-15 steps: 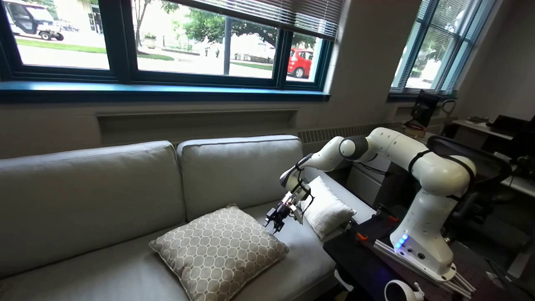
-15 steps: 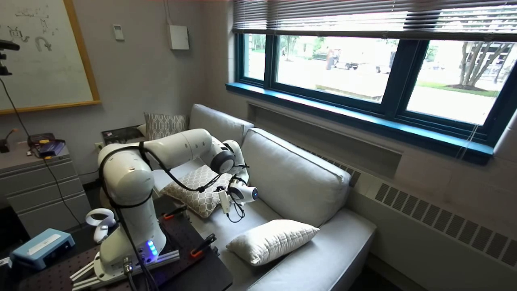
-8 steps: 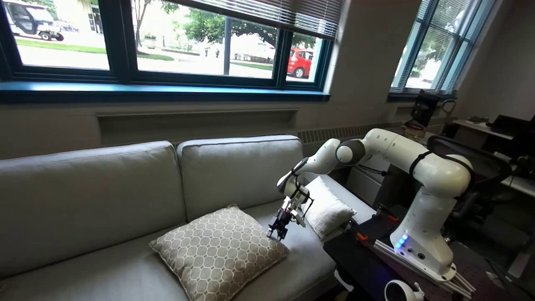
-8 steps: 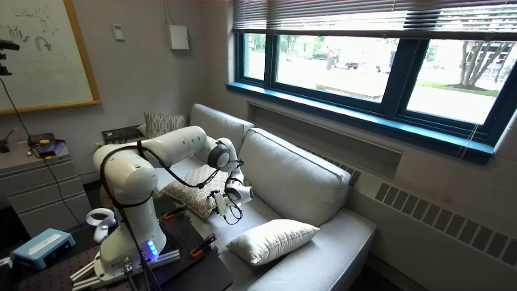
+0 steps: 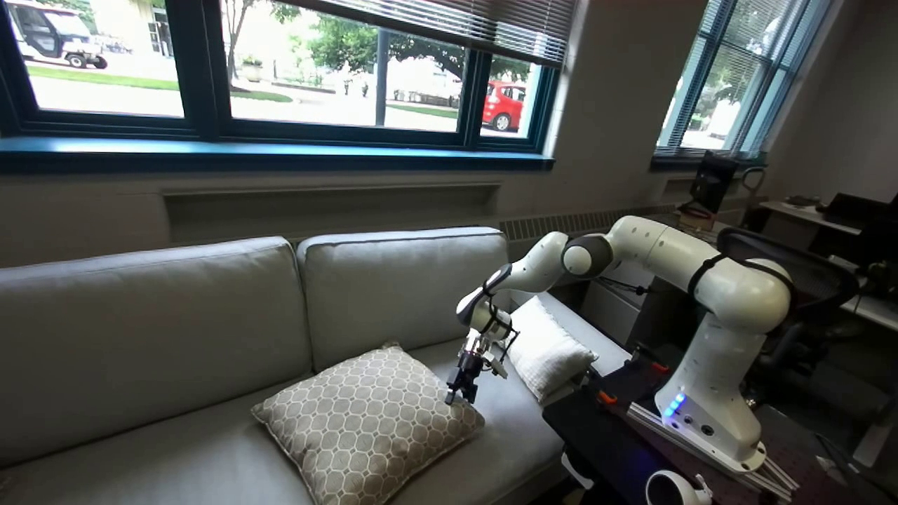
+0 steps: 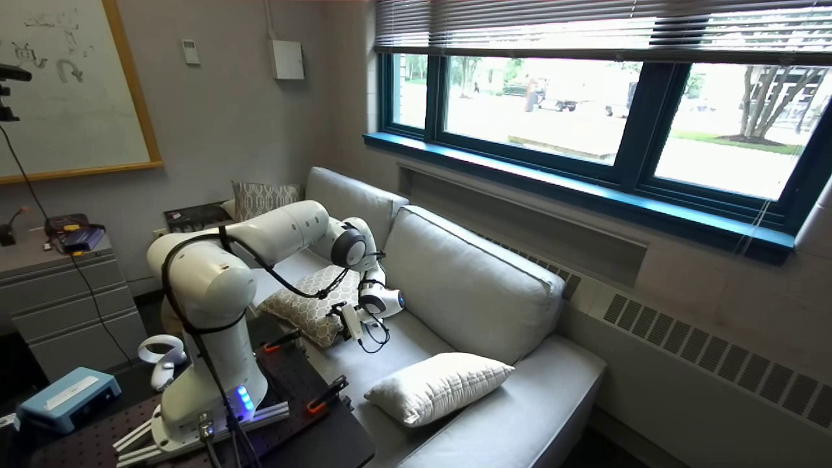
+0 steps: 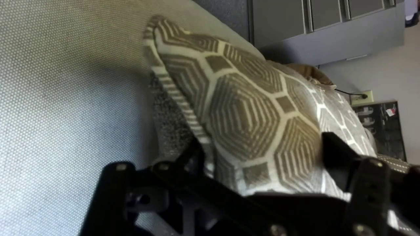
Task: Move the big pillow to the right side of the couch
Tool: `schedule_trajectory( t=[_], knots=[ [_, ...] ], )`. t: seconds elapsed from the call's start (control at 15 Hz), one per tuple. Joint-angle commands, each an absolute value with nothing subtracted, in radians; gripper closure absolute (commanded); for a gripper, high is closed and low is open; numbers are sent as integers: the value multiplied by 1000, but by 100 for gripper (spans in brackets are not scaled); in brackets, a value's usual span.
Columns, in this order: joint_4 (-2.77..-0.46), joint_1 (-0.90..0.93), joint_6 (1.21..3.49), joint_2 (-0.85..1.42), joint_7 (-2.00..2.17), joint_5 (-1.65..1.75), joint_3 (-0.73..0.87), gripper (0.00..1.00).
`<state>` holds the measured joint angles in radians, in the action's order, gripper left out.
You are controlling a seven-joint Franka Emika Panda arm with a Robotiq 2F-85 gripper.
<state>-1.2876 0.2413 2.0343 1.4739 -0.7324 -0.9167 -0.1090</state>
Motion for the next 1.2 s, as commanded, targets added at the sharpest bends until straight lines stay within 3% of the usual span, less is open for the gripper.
schedule_trajectory(
  t=[0.0,0.13,0.27,0.33,0.4,0.53,1.13],
  knots=[
    [-1260,299,1984,1474,-693,-912,-79,41],
    [-1256,245,2031,1473,-635,-801,-150,55],
    [-1228,252,2035,1473,-572,-734,-157,70],
    [-1200,321,1986,1472,-561,-793,-81,76],
    [-1199,268,2038,1471,-503,-675,-155,84],
    [-1165,280,2049,1471,-410,-589,-156,98],
    [-1535,377,2306,1131,-298,-629,-38,97]
  ],
)
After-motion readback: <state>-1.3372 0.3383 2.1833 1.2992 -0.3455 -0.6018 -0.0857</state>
